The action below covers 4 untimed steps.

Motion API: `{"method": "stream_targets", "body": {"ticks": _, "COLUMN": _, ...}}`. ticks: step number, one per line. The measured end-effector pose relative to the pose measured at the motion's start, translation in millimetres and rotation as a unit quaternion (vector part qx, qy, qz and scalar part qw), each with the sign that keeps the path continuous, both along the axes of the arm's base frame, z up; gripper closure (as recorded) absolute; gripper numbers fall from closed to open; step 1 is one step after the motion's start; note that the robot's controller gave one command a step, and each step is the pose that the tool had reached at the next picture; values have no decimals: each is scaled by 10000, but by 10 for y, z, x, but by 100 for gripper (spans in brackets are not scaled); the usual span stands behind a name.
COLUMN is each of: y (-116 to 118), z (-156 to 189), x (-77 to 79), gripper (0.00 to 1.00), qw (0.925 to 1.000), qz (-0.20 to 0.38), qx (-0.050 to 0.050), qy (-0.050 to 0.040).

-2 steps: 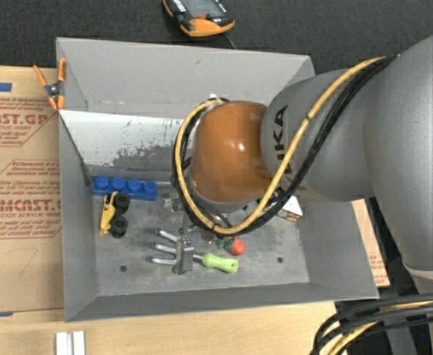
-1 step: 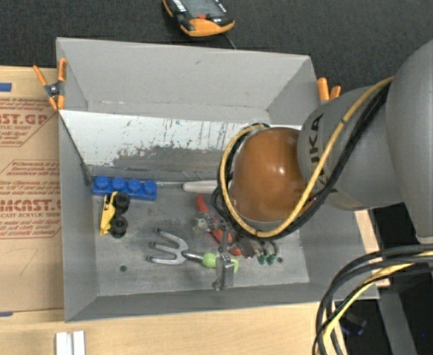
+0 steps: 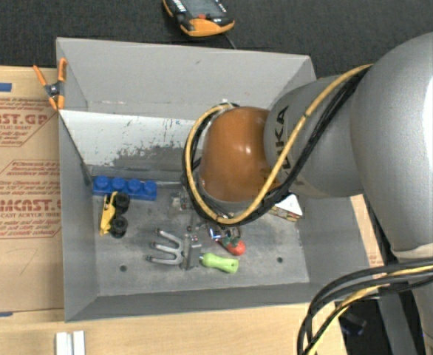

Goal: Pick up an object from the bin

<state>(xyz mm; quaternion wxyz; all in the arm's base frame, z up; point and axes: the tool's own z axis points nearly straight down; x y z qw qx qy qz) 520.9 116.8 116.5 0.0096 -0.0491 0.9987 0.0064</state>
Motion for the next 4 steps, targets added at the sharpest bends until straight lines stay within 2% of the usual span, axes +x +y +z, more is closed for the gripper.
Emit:
{"method": "stream_targets", "body": {"ticks": 1, "y": -584, "z": -357, "x": -356, "gripper": 100, "qw": 9701, "qz": 2426, "qx": -83, "qy": 74}}
{"method": "stream_targets", "body": {"ticks": 2, "y": -582, "z": -357, "x": -357, "gripper": 100, "qw": 9700, "qz": 2427, "qx": -79, "qy": 74}}
{"method": "stream_targets", "body": {"ticks": 3, "y": -651, "z": 485, "x": -344, "gripper": 100, "qw": 9699, "qz": 2433, "qx": -87, "qy": 33}}
{"method": "stream_targets", "body": {"ticks": 4, "y": -638, "z": 655, "x": -330, "gripper": 100, "qw": 9707, "qz": 2400, "qx": -68, "qy": 129}}
